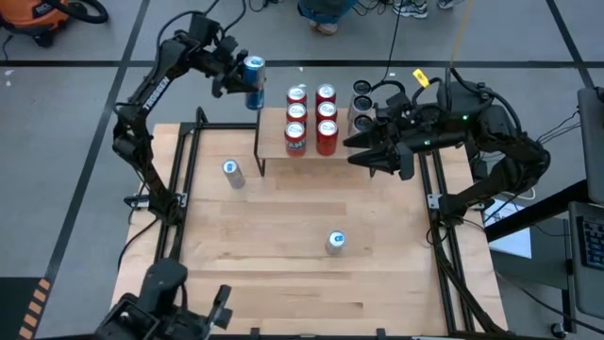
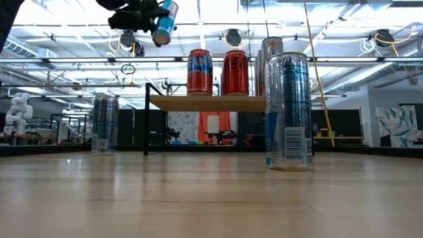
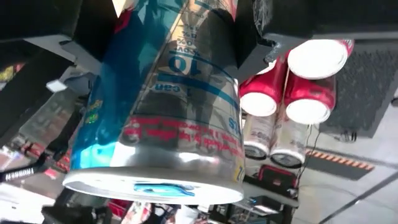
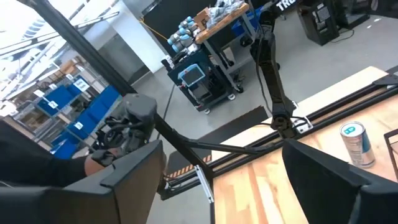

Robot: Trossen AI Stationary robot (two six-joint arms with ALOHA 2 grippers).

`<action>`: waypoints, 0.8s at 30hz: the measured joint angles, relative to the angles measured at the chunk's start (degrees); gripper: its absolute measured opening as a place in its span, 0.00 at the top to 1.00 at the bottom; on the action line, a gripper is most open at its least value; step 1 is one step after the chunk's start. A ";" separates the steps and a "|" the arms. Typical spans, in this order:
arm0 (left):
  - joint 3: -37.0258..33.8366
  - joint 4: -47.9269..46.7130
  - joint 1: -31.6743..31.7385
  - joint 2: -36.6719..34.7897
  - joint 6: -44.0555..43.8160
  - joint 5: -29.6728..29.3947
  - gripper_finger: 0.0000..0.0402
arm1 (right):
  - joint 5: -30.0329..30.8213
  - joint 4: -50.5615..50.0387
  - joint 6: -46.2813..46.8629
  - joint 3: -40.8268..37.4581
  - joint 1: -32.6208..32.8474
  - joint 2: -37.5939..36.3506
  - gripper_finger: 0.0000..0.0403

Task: Place canned beverage on shelf
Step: Put the top right blue soda can on the shelf

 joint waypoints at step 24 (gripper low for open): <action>-0.53 5.22 -2.62 -0.02 8.89 -0.74 0.44 | -0.05 -0.21 -5.30 0.02 0.00 -0.60 0.23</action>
